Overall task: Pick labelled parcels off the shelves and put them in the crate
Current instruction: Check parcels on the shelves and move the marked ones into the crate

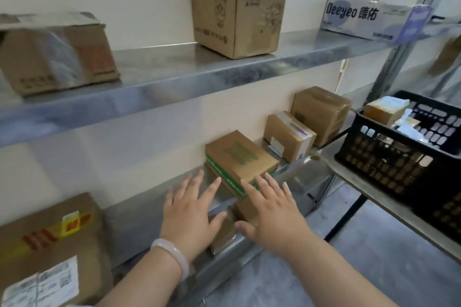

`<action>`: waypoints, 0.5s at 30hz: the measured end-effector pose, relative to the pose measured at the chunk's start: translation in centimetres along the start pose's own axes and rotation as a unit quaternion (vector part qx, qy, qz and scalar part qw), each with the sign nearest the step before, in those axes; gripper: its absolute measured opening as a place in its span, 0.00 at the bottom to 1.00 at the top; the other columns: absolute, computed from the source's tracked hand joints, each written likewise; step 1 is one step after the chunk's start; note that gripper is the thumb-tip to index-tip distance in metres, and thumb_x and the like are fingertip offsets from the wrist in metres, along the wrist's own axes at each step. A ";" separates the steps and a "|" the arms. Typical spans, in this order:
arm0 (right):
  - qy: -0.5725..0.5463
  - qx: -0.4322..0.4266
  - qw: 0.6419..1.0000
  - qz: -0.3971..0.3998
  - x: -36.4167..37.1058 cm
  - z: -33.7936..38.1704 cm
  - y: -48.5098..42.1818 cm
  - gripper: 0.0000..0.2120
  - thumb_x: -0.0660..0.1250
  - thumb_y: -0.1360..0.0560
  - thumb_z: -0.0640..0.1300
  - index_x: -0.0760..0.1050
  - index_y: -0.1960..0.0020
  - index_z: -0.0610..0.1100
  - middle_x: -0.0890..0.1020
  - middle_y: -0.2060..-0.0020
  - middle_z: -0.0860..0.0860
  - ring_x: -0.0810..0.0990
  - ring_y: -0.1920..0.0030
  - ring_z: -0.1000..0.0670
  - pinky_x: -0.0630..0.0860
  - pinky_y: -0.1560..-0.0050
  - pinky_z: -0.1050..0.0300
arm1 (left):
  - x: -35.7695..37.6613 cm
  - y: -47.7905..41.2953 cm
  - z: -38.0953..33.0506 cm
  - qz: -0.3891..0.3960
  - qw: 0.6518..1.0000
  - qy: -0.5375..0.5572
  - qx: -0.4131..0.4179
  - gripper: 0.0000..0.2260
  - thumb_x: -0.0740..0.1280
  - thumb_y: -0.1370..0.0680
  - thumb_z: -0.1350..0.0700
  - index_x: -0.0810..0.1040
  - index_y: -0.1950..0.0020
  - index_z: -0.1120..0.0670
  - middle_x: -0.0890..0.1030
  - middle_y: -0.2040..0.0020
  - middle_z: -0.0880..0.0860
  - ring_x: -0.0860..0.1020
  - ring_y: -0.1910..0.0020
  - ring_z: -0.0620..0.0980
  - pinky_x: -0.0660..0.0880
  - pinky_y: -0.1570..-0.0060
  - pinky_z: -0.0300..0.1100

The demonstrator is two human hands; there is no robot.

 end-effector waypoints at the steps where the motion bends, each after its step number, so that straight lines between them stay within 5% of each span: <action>1: -0.003 -0.012 1.000 0.010 0.3 -0.4 -1.1 0.41 0.55 0.26 0.70 0.39 0.22 0.58 0.42 0.21 0.52 0.35 0.22 0.49 0.35 0.24 0.43 | 0.4 -0.7 0.0 0.002 1.000 0.004 -0.015 0.33 0.49 0.28 0.32 0.59 0.23 0.38 0.60 0.21 0.52 0.59 0.23 0.56 0.59 0.27 0.59; 4: 0.000 -0.054 0.998 0.030 0.9 -2.5 -4.0 0.41 0.55 0.26 0.70 0.40 0.22 0.58 0.42 0.21 0.52 0.37 0.22 0.49 0.34 0.25 0.46 | 1.9 -3.3 -0.9 0.024 0.996 0.038 -0.077 0.33 0.48 0.27 0.30 0.52 0.22 0.36 0.54 0.20 0.51 0.52 0.21 0.55 0.51 0.24 0.55; 8: -0.014 -0.071 0.997 0.030 0.1 -7.6 -8.6 0.36 0.54 0.23 0.67 0.45 0.21 0.56 0.46 0.21 0.51 0.41 0.22 0.49 0.40 0.24 0.46 | 5.0 -6.3 -3.3 0.106 0.959 0.194 -0.179 0.32 0.59 0.23 0.34 0.49 0.22 0.35 0.53 0.20 0.53 0.50 0.21 0.55 0.54 0.24 0.52; 15: -0.082 -0.093 0.989 0.087 0.5 -13.1 -16.0 0.36 0.57 0.21 0.62 0.43 0.21 0.53 0.49 0.21 0.50 0.49 0.22 0.47 0.49 0.24 0.50 | 7.8 -12.4 -5.8 0.071 0.895 0.323 -0.299 0.33 0.63 0.23 0.37 0.50 0.22 0.36 0.52 0.20 0.51 0.54 0.21 0.55 0.60 0.25 0.52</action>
Point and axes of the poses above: each hand's wrist, its own y-axis away from the middle knuckle, its own x-axis out of the palm, z = x × y, the point moved 3 cm from there along -y, towards the middle knuckle
